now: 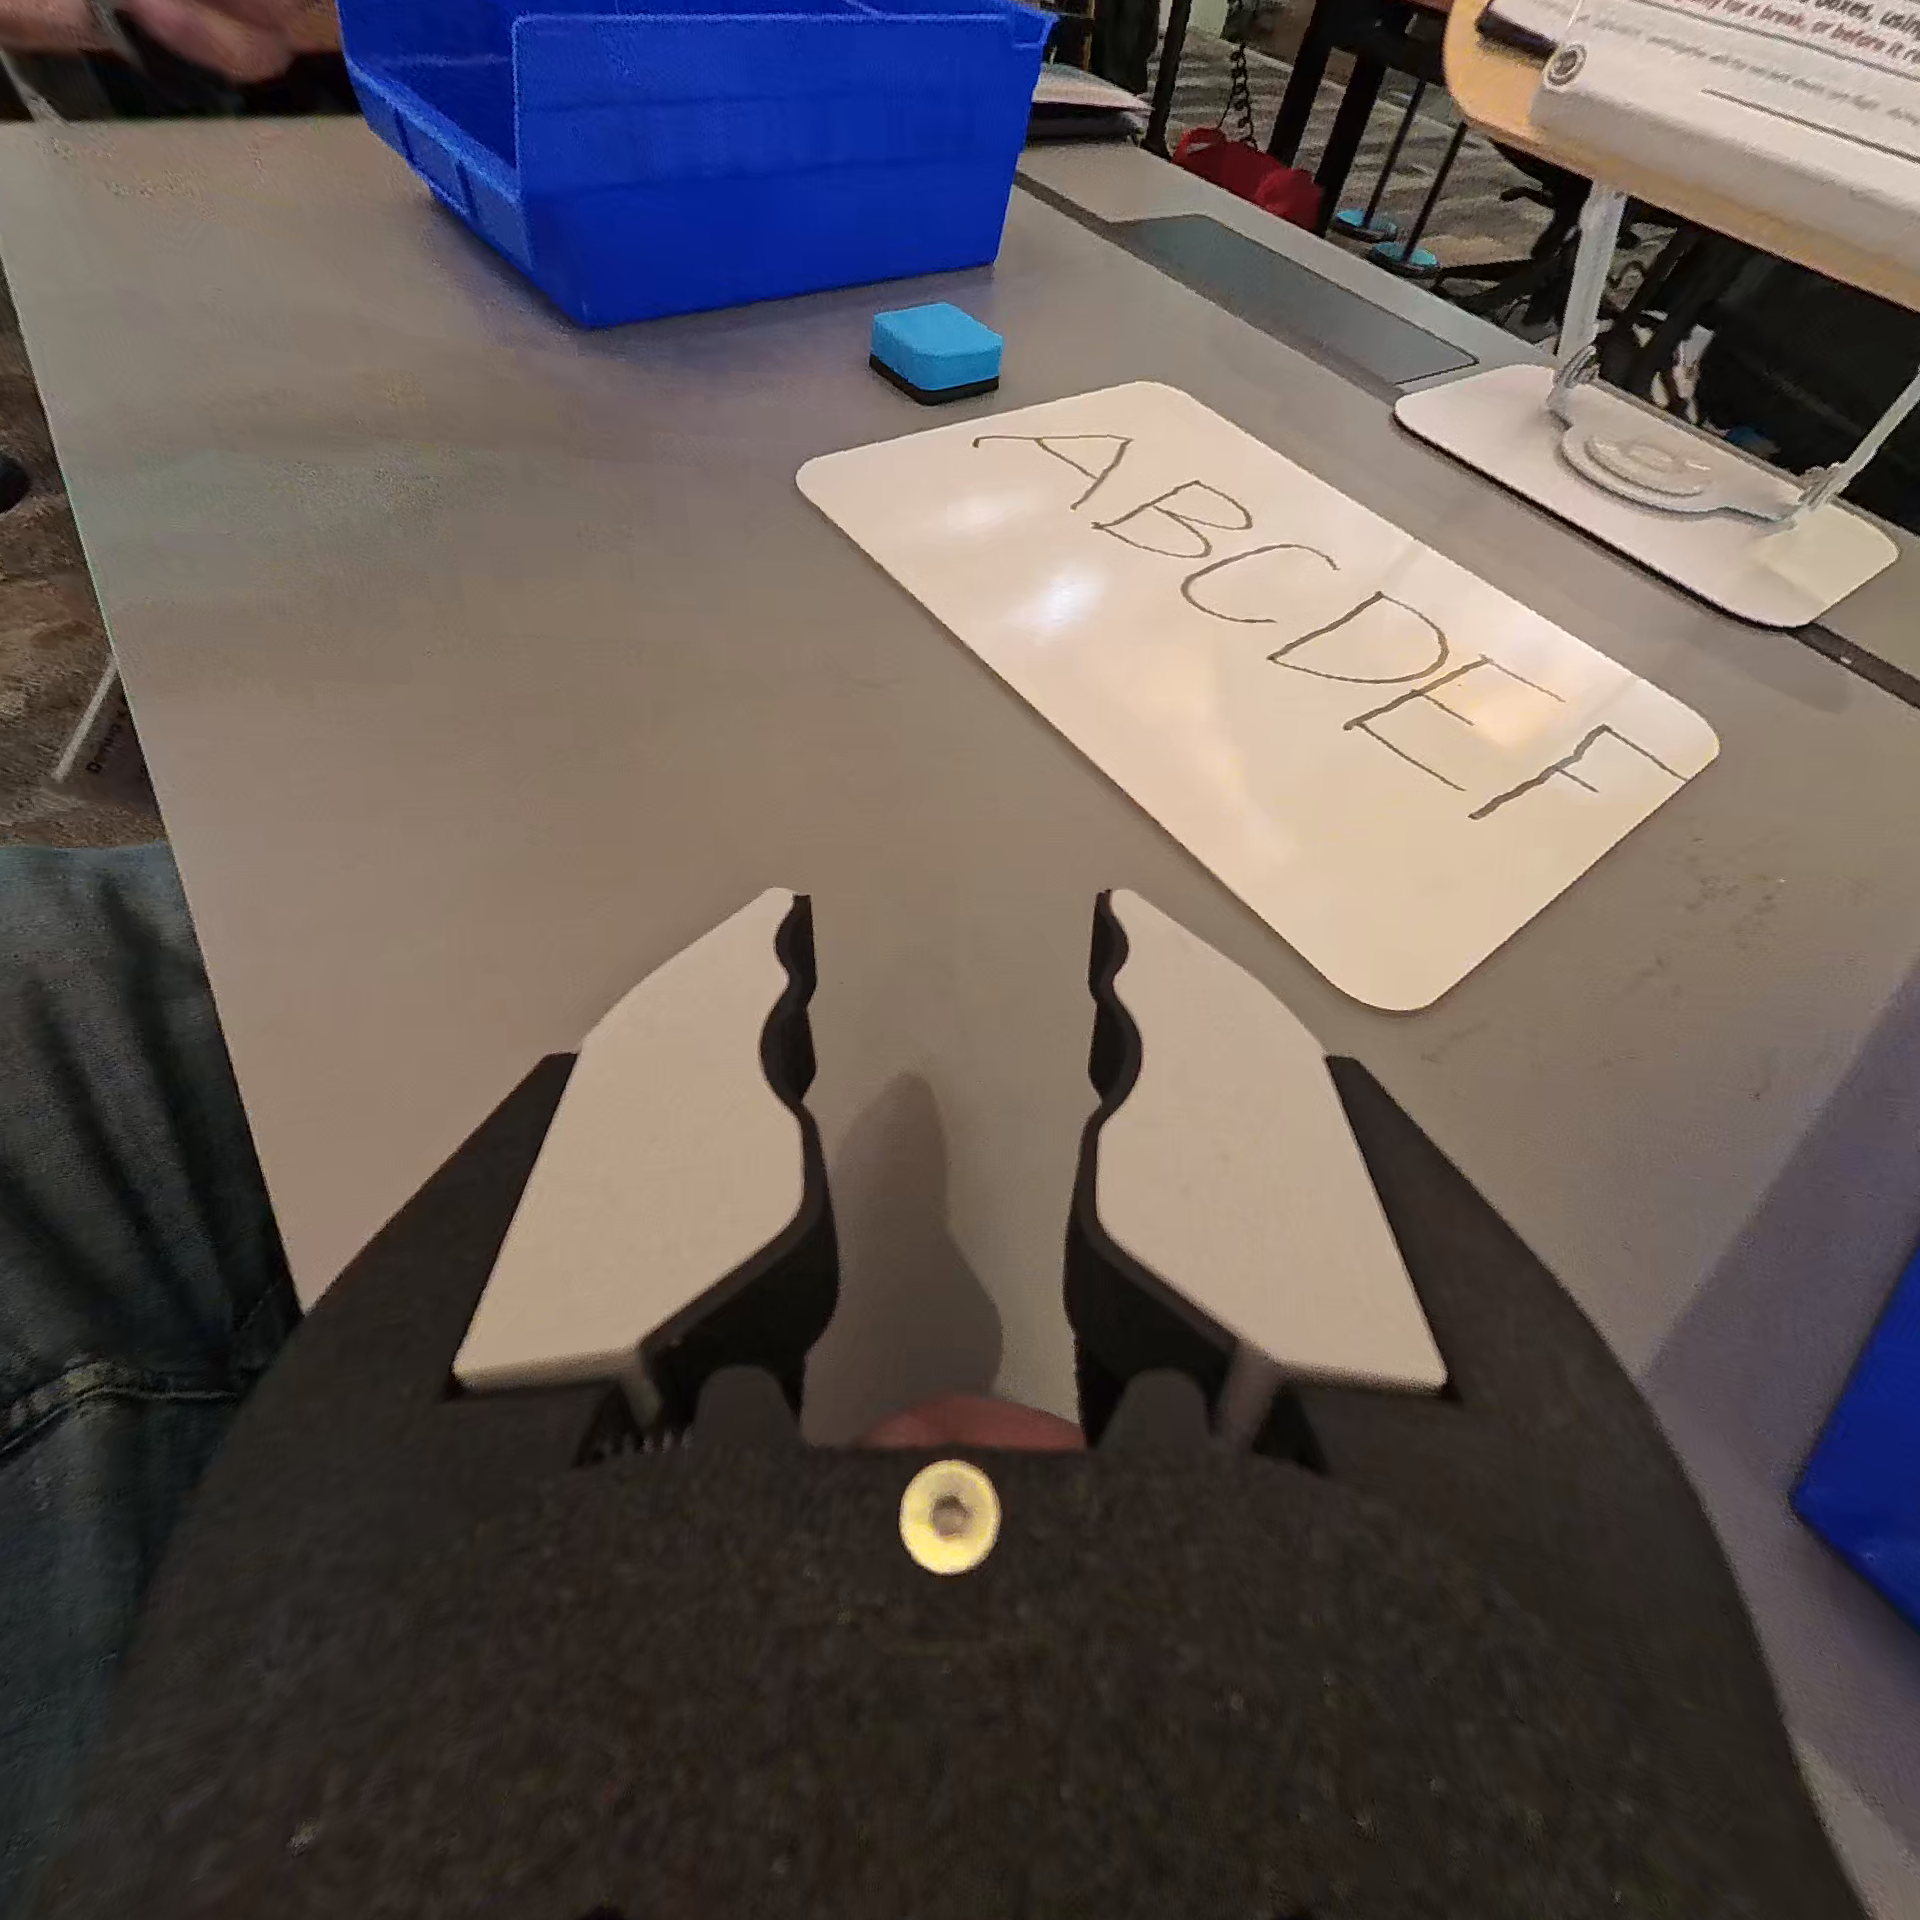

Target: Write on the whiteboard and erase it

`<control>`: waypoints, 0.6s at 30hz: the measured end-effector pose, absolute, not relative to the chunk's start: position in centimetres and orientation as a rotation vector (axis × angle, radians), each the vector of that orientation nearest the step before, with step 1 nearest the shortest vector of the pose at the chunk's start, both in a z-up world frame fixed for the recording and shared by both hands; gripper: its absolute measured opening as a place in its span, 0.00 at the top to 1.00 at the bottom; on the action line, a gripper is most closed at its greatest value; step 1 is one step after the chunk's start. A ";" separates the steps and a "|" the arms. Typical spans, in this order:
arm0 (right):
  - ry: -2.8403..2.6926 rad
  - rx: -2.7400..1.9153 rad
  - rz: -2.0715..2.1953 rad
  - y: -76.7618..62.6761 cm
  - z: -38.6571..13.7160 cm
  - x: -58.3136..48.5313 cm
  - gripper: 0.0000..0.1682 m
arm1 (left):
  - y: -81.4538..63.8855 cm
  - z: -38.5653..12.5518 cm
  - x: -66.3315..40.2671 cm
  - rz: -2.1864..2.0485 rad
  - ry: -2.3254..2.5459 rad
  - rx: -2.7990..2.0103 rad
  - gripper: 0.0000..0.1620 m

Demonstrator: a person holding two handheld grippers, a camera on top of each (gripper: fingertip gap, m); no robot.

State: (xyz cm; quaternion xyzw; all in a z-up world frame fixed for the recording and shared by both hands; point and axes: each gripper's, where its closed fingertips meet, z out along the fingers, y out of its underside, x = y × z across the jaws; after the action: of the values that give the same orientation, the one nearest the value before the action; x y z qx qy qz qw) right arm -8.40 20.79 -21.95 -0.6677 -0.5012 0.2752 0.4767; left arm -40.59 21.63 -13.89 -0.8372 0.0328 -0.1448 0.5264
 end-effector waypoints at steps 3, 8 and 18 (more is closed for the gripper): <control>-1.201 -1.640 0.715 20.9 -21.7 -8.3 0.70 | 24.5 -14.2 -49.1 -0.113 -0.079 -2.088 0.52; -1.191 -1.643 0.751 20.9 -21.5 -8.5 0.70 | 30.3 -19.6 -58.9 -0.004 -0.238 -2.281 0.40; -1.157 -1.675 0.801 21.2 -21.4 -9.1 0.70 | 38.0 -27.4 -66.1 0.088 -0.420 -2.497 0.25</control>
State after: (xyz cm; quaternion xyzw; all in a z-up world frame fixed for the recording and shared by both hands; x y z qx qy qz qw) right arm -9.13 21.15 -21.37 -0.6802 -0.4700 0.3254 0.4589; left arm -66.07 37.99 -27.37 -0.9403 -0.1584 0.0332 0.2994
